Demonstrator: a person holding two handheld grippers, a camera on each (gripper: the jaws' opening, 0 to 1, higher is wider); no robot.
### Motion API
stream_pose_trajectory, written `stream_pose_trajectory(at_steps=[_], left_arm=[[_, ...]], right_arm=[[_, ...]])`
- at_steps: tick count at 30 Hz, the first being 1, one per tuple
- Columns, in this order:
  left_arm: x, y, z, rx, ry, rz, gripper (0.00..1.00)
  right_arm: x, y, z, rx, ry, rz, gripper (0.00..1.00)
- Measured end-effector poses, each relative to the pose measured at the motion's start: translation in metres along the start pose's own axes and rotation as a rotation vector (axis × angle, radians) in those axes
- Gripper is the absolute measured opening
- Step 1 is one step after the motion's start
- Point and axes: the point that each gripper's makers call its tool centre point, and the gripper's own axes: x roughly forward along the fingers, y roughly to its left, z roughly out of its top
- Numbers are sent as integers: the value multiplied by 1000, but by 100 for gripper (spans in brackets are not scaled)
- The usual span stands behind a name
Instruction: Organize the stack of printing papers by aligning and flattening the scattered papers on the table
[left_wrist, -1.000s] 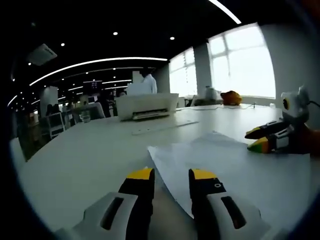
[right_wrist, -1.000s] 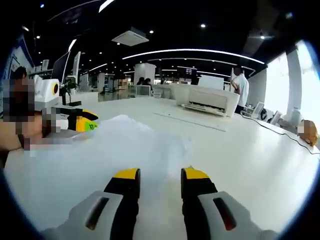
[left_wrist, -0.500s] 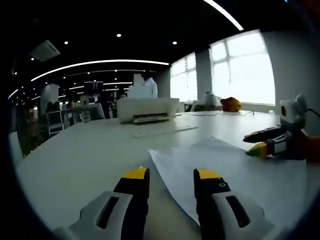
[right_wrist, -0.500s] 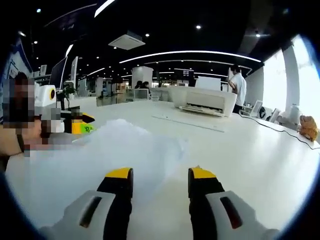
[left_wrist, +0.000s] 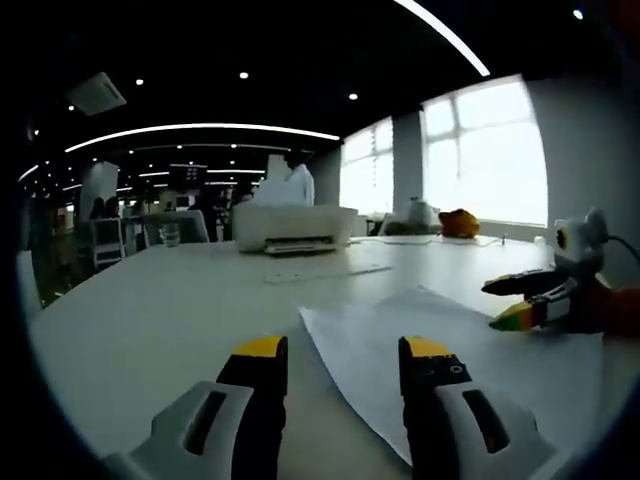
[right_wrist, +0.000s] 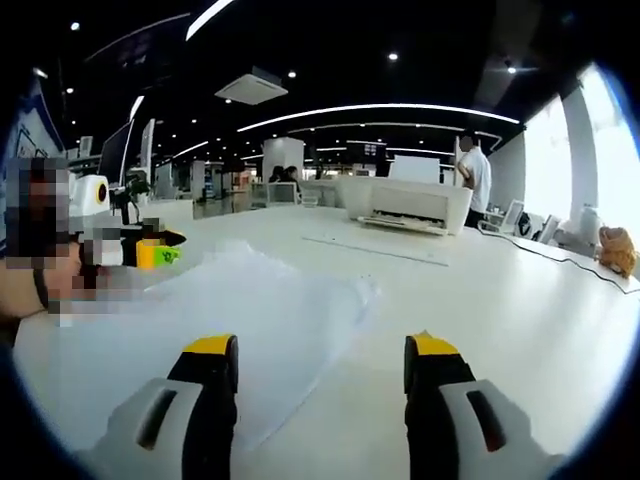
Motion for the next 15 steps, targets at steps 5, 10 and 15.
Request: stream_pose_trajectory(at_steps=[5,10,15], left_arm=[[-6,4,6,-27,-28,-3,59],[-9,3,3,-28,-15,-13,65],[-13,5,4,-2,-20,-1,75]], right_arm=[[-6,1,5,22,-37,16,72],[-8,1,1,3,-19,8,80],[-7,-4,3,18,-36,10,85]])
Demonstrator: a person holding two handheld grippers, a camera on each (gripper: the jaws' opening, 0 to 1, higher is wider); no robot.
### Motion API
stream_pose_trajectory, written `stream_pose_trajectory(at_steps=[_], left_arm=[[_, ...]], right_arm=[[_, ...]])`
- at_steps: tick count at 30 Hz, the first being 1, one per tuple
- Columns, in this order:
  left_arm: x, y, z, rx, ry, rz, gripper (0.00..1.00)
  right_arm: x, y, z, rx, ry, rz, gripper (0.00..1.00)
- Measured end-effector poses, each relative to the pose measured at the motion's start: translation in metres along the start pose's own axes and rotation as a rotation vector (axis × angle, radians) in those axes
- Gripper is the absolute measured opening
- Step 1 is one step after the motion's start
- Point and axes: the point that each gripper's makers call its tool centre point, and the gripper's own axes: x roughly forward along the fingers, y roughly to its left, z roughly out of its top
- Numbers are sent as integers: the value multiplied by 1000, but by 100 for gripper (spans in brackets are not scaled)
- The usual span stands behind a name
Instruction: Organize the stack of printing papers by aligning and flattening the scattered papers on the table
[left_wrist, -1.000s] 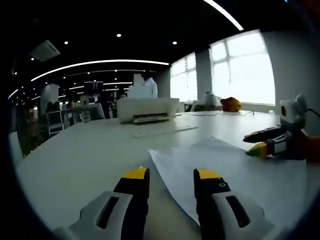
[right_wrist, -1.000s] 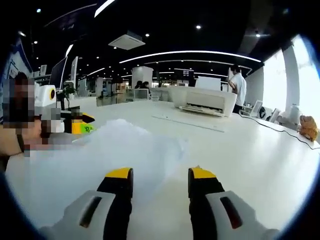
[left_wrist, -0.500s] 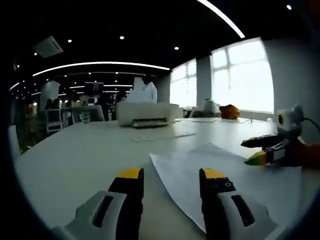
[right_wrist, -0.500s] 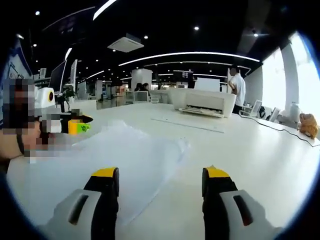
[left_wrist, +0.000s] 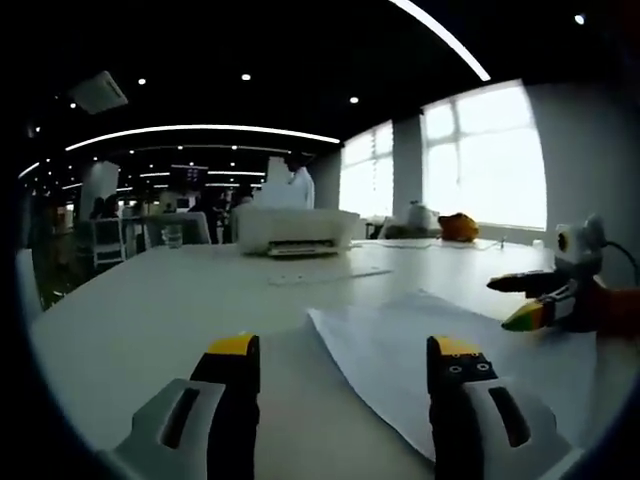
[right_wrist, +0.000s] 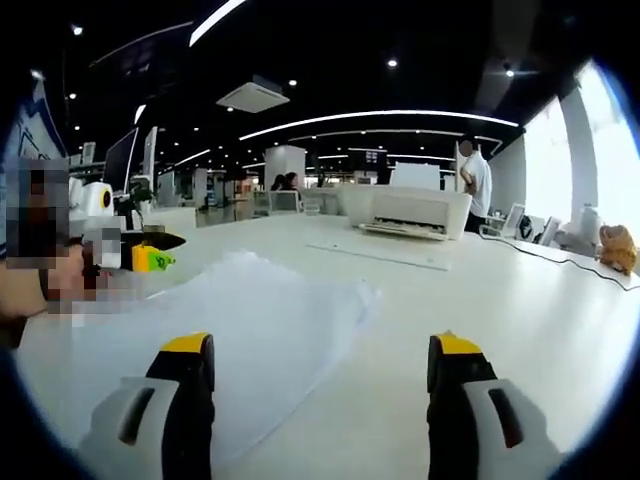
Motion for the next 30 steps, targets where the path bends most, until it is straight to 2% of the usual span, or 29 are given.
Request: stream_pose_trajectory(at_steps=[5,9,12,15,20,30], left_arm=[[-2,0,0,36,-2,0,91],[-3,-2,1,37,-10,-6,97],[-5,-1,2,28,-16,-10,97],[-6,-6,-2,60,9,-34,97],[-9,-10,-6,73,32,-55,97],[-25,-12,-10,79,49,-80,97]], right_arm=[[-1,-2,0,19,-3,-3,88],[-4,-4,3,18,-16,-19,90],[-5,-8,3,22,-20,-30,90],[-5,-8,2,23,-10,-29,90],[-7,-1,-3,0,12,7,90],[-27,-3,-3,68,-10,14,90]])
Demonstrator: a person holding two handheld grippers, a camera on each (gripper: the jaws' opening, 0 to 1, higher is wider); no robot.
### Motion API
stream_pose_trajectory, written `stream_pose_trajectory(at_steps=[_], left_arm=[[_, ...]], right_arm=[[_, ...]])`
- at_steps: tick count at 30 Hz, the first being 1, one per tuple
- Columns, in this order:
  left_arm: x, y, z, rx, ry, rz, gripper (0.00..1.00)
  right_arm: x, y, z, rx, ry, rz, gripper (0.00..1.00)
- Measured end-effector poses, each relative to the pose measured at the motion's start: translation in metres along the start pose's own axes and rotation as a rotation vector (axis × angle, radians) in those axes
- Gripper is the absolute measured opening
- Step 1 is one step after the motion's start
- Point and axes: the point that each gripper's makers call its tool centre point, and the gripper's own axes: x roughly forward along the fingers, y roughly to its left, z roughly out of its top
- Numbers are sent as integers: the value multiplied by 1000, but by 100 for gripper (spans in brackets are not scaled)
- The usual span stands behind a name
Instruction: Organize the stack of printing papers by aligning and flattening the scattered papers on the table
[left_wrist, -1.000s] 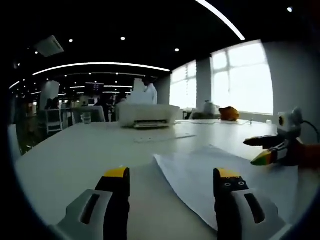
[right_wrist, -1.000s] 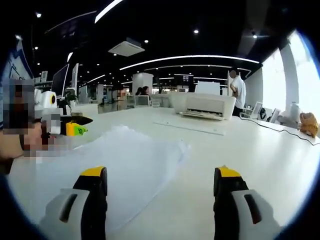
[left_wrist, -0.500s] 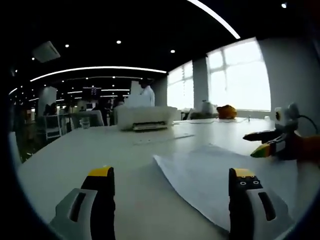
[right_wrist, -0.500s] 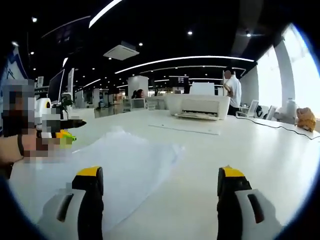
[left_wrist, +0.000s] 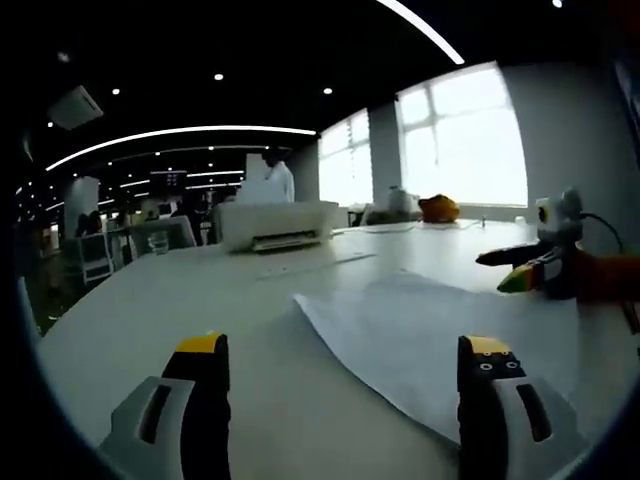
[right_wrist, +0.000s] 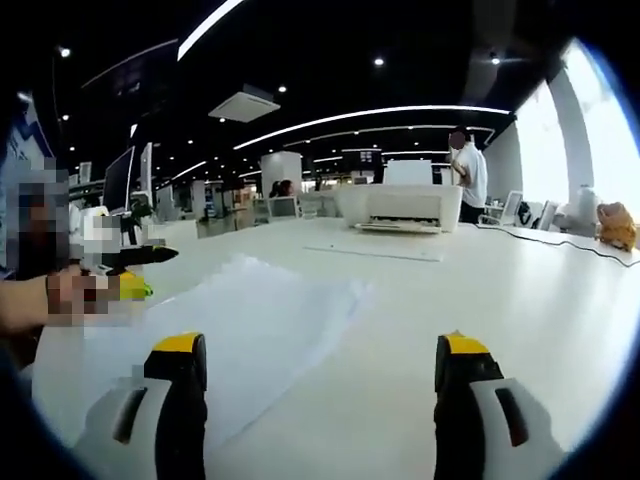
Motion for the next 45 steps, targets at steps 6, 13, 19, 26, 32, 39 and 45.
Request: stream_pose_trajectory(at_steps=[6,13,19,26,32,39,45], left_arm=[[-12,-3,-1,14,10,-4,97],[-31,-9,2,31,5,-18,97],[-43,-16,9,28,-31,-56,97],[-58,-17,14,39,-42,-64,97],[-76,-15,13,30,-42,-48,97],[-92,-11,13,37,-29,-26,97],[-108,-9,9,34,-20,-14,97]], right_arm=[[-13,3,-3,-16,6,5,90],[-32,2,-4,45,-19,28,90],[-45,7,-4,51,-32,48,90],[-60,4,-6,23,-31,48,90],[-72,-2,-8,11,-31,35,90],[-88,-8,-6,22,-48,7,90],[-105,-5,-11,-6,-29,-13,90]])
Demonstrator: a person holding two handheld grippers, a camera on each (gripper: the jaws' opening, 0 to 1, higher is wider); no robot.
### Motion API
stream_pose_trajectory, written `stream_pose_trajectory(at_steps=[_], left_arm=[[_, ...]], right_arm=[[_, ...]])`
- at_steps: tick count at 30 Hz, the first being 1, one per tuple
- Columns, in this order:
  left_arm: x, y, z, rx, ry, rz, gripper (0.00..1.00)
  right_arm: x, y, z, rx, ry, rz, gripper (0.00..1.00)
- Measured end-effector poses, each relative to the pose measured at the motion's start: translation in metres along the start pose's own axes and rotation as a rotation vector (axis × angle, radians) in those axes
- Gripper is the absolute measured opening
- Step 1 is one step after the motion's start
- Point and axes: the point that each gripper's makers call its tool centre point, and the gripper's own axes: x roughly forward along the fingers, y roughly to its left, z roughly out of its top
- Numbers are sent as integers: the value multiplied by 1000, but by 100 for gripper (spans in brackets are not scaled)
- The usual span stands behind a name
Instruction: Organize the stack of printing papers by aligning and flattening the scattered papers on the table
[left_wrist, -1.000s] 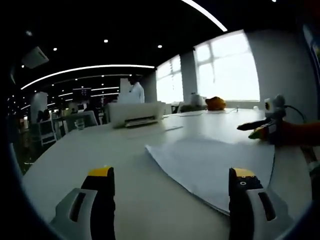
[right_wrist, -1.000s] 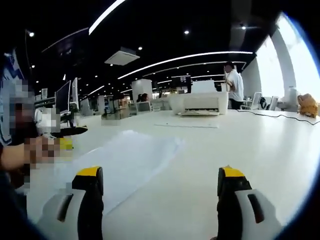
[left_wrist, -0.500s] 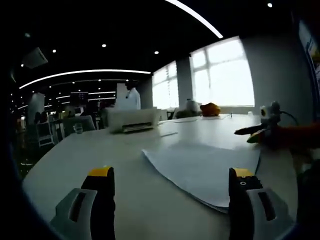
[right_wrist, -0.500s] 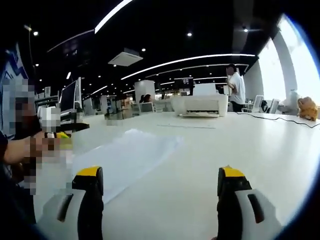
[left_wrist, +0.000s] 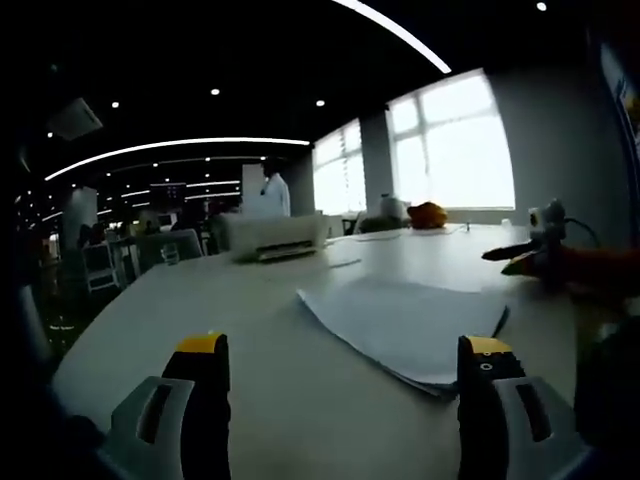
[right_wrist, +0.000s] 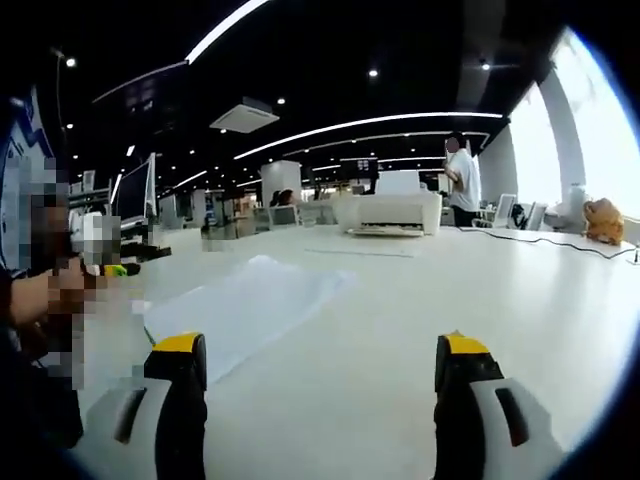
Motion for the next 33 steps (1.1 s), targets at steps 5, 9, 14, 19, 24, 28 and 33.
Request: stream_pose_trajectory(at_steps=[5,9,14,19,24,28,33], left_arm=[[-13,6,-6,0,19,14,97],[-21,7,-7,-1,25,29,97],[-31,0,-5,2,39,30,97],[-39,-9,3,10,44,21,97],[-49,-12,5,20,58,20,97],[-58,-14,6,16,62,25,97],[-68,-19,7,15,70,26,97]], right_arm=[[-14,1,4,-6,0,-13,90],[-23,3,9,-47,14,-23,90],[-29,6,16,-61,30,-25,90],[-35,17,13,-89,58,-30,90],[-47,14,12,-81,67,-36,90],[-56,10,13,-77,73,-44,90],[-68,11,15,-68,72,-46,90]])
